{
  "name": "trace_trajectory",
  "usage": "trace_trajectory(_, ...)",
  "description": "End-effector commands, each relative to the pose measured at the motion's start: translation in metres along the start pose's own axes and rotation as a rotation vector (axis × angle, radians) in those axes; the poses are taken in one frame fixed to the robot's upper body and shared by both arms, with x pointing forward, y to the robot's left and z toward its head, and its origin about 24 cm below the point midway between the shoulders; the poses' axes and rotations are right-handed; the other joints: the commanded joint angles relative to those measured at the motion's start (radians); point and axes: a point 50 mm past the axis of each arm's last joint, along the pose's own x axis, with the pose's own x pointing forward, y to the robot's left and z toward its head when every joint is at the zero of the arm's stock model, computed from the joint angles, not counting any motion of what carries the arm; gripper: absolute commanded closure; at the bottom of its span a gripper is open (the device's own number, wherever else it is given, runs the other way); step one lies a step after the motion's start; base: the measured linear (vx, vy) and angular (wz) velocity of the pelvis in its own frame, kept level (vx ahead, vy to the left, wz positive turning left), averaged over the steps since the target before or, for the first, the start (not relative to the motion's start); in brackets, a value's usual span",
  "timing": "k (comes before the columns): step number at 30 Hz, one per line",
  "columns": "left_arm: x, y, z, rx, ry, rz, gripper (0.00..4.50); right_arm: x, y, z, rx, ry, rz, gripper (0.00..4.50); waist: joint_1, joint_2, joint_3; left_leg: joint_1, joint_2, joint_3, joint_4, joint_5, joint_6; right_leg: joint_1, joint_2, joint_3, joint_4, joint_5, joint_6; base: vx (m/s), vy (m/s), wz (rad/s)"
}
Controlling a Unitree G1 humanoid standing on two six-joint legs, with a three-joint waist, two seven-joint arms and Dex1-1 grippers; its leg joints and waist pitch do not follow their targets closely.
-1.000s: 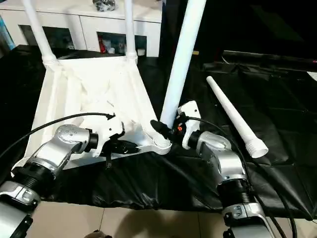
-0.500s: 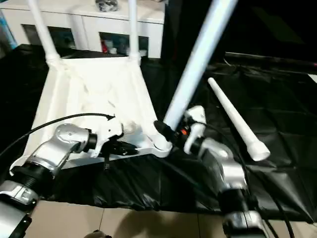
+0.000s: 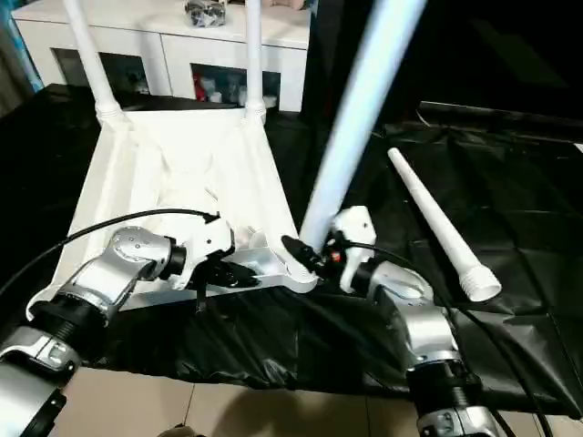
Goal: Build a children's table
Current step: Insert table leg to table base
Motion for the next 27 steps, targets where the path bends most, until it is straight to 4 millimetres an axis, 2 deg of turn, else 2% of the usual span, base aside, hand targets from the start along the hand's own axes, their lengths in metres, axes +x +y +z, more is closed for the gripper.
trace_trajectory(1, 0.000, 0.002, -0.003, 0.019, 0.063, -0.004, 4.50, -0.001, 0.001, -0.023, 0.047, 0.117, -0.004, 2.61, -0.008, 0.013, -0.045, 0.024, 0.037, -0.036, -0.080, -0.409, -0.033, 0.009, -0.095, 0.050, -0.115, -0.521, -0.108, 0.000, 0.000, 0.00)
trace_trajectory(9, 0.000, 0.000, -0.001, 0.043, 0.058, -0.054, 4.50, 0.010, 0.005, -0.022, 0.036, 0.166, 0.133, 2.61, -0.018, 0.014, -0.042, 0.028, 0.035, -0.040, -0.076, -0.442, -0.030, 0.004, -0.100, 0.046, -0.128, -0.611, -0.086, 0.000, 0.000, 0.00)
trace_trajectory(12, -0.002, -0.001, 0.001, 0.067, 0.053, -0.095, 4.50, 0.010, 0.007, -0.021, 0.050, 0.167, 0.207, 2.61, -0.019, 0.011, -0.045, 0.021, 0.038, -0.039, -0.080, -0.423, -0.025, 0.008, -0.099, 0.049, -0.120, -0.558, -0.101, 0.000, 0.000, 0.00)
trace_trajectory(15, -0.004, -0.002, 0.002, 0.092, 0.052, -0.137, 4.50, 0.007, 0.008, -0.022, 0.067, 0.163, 0.256, 2.61, -0.016, 0.011, -0.048, 0.020, 0.040, -0.035, -0.080, -0.394, -0.018, 0.011, -0.097, 0.054, -0.111, -0.482, -0.127, 0.000, 0.000, 0.00)
trace_trajectory(18, -0.007, -0.003, 0.003, 0.121, 0.061, -0.181, 4.50, 0.003, 0.009, -0.026, 0.065, 0.168, 0.290, 2.61, -0.009, 0.015, -0.053, 0.016, 0.041, -0.029, -0.081, -0.340, -0.015, 0.018, -0.092, 0.056, -0.096, -0.347, -0.170, 0.000, 0.000, 0.00)
trace_trajectory(19, -0.008, -0.003, 0.003, 0.127, 0.065, -0.192, 4.50, 0.002, 0.009, -0.027, 0.062, 0.170, 0.300, 2.61, -0.007, 0.021, -0.054, 0.014, 0.041, -0.029, -0.081, -0.333, -0.017, 0.020, -0.092, 0.056, -0.092, -0.324, -0.176, 0.000, 0.000, 0.00)
trace_trajectory(20, -0.009, -0.003, 0.003, 0.130, 0.067, -0.198, 4.50, 0.002, 0.010, -0.027, 0.061, 0.171, 0.307, 2.61, -0.005, 0.018, -0.055, 0.014, 0.042, -0.027, -0.082, -0.322, -0.017, 0.022, -0.092, 0.055, -0.089, -0.287, -0.188, 0.000, 0.000, 0.00)
trace_trajectory(22, -0.010, -0.003, 0.003, 0.137, 0.079, -0.216, 4.50, 0.000, 0.011, -0.029, 0.059, 0.178, 0.330, 2.61, -0.003, 0.019, -0.054, 0.014, 0.041, -0.025, -0.081, -0.319, -0.015, 0.025, -0.091, 0.055, -0.086, -0.271, -0.196, 0.000, 0.000, 0.00)
trace_trajectory(23, -0.012, -0.003, 0.002, 0.143, 0.090, -0.230, 4.50, -0.001, 0.013, -0.030, 0.054, 0.186, 0.349, 2.61, 0.000, 0.028, -0.055, 0.015, 0.041, -0.025, -0.081, -0.317, -0.015, 0.025, -0.092, 0.056, -0.086, -0.270, -0.196, 0.000, 0.000, 0.00)
trace_trajectory(24, -0.013, -0.003, 0.001, 0.146, 0.098, -0.237, 4.50, -0.001, 0.014, -0.031, 0.048, 0.193, 0.362, 2.61, 0.002, 0.024, -0.056, 0.016, 0.041, -0.023, -0.080, -0.315, -0.015, 0.026, -0.090, 0.055, -0.087, -0.266, -0.196, 0.000, 0.000, 0.00)
trace_trajectory(25, -0.013, -0.002, 0.000, 0.148, 0.105, -0.241, 4.50, -0.002, 0.015, -0.033, 0.042, 0.199, 0.372, 2.61, 0.004, 0.028, -0.056, 0.016, 0.041, -0.023, -0.081, -0.316, -0.016, 0.026, -0.090, 0.055, -0.086, -0.264, -0.198, 0.000, 0.000, 0.00)
trace_trajectory(27, -0.014, -0.001, 0.000, 0.148, 0.108, -0.238, 4.50, -0.002, 0.015, -0.033, 0.038, 0.201, 0.375, 2.61, 0.005, 0.027, -0.055, 0.016, 0.041, -0.024, -0.081, -0.320, -0.018, 0.027, -0.091, 0.055, -0.086, -0.269, -0.198, 0.000, 0.000, 0.00)
